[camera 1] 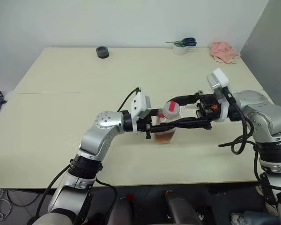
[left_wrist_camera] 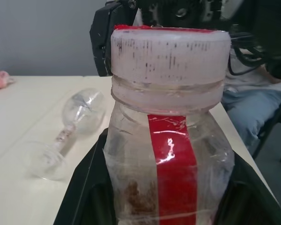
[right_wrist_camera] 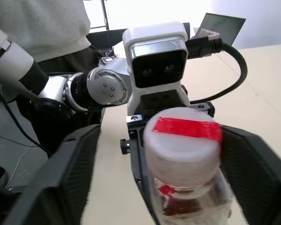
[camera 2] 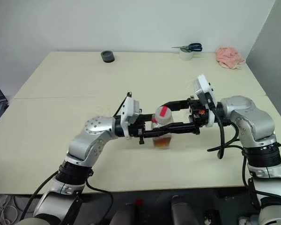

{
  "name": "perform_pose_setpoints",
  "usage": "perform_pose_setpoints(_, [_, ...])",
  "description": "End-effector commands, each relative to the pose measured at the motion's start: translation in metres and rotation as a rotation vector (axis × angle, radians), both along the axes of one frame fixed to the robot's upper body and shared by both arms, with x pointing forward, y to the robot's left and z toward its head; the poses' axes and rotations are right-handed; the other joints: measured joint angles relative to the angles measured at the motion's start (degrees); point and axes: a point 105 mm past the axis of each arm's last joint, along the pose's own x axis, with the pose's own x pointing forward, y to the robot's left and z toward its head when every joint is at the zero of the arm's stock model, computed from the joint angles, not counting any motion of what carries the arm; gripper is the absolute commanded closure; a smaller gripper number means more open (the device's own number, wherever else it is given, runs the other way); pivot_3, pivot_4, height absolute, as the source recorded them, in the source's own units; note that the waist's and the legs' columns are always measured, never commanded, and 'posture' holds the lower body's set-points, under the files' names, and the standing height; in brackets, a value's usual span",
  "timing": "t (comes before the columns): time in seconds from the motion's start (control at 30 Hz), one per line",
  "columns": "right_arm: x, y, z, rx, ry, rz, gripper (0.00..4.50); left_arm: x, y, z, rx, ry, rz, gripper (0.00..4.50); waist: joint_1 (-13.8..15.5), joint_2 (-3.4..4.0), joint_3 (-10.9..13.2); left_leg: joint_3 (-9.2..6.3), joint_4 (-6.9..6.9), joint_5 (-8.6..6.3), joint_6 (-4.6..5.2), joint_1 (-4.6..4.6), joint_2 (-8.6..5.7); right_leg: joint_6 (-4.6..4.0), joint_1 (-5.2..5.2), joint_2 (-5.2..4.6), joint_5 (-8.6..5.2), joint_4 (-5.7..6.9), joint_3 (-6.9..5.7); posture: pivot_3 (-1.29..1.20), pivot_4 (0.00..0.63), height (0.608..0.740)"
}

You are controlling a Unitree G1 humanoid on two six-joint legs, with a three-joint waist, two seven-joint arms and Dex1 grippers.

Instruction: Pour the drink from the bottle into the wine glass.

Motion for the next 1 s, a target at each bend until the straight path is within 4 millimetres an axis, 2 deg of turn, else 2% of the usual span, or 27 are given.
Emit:
perform_pose_setpoints(0.03, [-0.008,0.007,0.02,0.018,-0.146,-0.098,0.0,0.01,0.006,0.004,-0.023,-0.011,0.051,2.69,0.0,0.0,0.0,0.0,0.0,0.0,0.0,0.0,0.0,0.0,0.0,0.0,0.0,0.0,0.0,0.0,0.15,0.74])
perform_pose_setpoints(0.2, [0.009,0.014,0.022,0.025,-0.176,-0.401,0.0,0.014,0.002,0.005,-0.034,-0.013,0.042,2.69,0.0,0.0,0.0,-0.01,0.0,0.0,-0.01,-0.02,0.0,0.0,-0.01,0.0,0.0,0.01,0.0,0.0,0.15,0.74])
perform_pose_setpoints(0.3, [0.012,0.016,0.019,0.027,-0.16,-0.514,0.0,0.016,0.0,0.005,-0.038,-0.016,0.038,2.69,0.1,0.0,0.0,-0.01,0.0,0.0,-0.01,-0.03,0.0,0.0,-0.02,0.0,0.0,0.0,0.0,0.0,0.15,0.74])
perform_pose_setpoints(0.5, [-0.001,0.026,0.017,0.083,-0.089,-0.577,0.0,0.018,-0.003,0.006,-0.043,-0.028,0.026,2.69,0.1,0.0,0.0,-0.01,-0.02,0.0,0.0,-0.03,0.0,0.0,-0.04,0.0,0.0,0.02,0.01,0.0,0.15,0.74])
perform_pose_setpoints(0.73, [0.004,0.021,0.008,0.135,-0.01,-0.711,0.0,0.02,-0.003,0.006,-0.046,-0.031,0.025,2.69,0.1,0.0,0.0,0.0,-0.01,0.0,-0.01,-0.04,0.0,0.0,-0.03,0.0,0.0,0.01,0.01,0.0,0.15,0.74])
perform_pose_setpoints(0.83, [0.005,0.021,0.007,0.131,-0.005,-0.728,0.51,0.02,-0.002,0.005,-0.045,-0.031,0.026,2.69,0.1,0.0,0.0,-0.01,-0.03,0.0,0.0,-0.04,0.0,0.0,-0.03,0.0,0.0,0.0,0.01,0.0,0.15,0.74])
perform_pose_setpoints(1.0, [0.009,0.02,0.004,0.122,0.008,-0.747,2.3,0.022,0.001,0.006,-0.043,-0.036,0.04,2.69,0.0,0.0,0.0,-0.01,-0.02,0.0,0.0,-0.03,0.0,0.0,-0.03,0.0,0.0,0.0,0.01,0.0,0.15,0.74])
